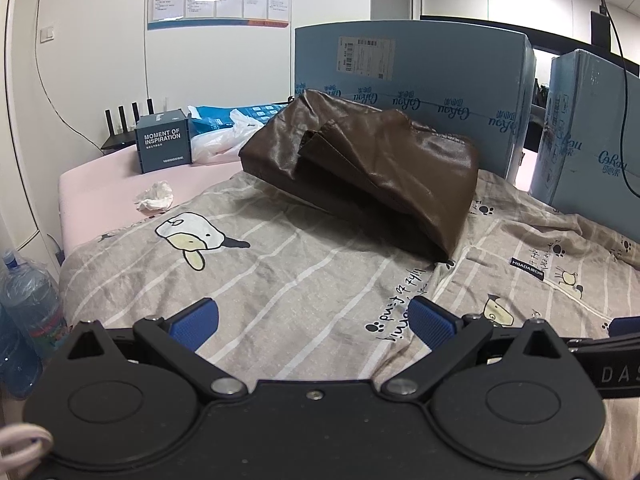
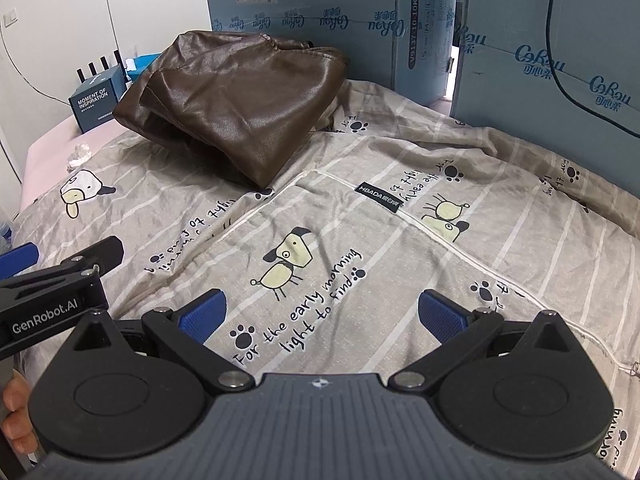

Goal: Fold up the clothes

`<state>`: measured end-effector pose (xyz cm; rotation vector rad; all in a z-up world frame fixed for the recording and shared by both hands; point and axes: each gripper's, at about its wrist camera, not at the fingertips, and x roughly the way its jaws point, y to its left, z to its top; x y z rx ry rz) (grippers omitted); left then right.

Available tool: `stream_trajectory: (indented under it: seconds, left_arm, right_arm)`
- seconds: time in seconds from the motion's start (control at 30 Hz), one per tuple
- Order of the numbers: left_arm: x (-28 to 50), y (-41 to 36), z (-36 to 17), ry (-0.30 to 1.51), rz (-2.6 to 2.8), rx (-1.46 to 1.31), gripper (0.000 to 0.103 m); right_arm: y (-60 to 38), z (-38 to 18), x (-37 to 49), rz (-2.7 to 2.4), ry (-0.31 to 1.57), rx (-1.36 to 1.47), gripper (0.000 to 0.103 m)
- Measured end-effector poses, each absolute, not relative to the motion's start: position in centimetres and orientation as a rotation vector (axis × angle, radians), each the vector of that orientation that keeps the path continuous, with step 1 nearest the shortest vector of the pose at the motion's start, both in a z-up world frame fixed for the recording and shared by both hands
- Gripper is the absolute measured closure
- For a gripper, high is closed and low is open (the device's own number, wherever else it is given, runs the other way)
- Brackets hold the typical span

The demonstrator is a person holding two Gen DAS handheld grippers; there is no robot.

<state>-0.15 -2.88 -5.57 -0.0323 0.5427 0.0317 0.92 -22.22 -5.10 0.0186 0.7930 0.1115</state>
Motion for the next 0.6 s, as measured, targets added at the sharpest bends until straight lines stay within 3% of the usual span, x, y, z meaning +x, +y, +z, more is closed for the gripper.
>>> stream_trajectory:
  seconds: [0.6]
  left_arm:
    - [-0.53,-3.03,-5.09,0.518,0.031,-0.019,0.0]
  right_arm:
    - [-22.1,-5.03,0.77,0.115,0.786,0.001,0.0]
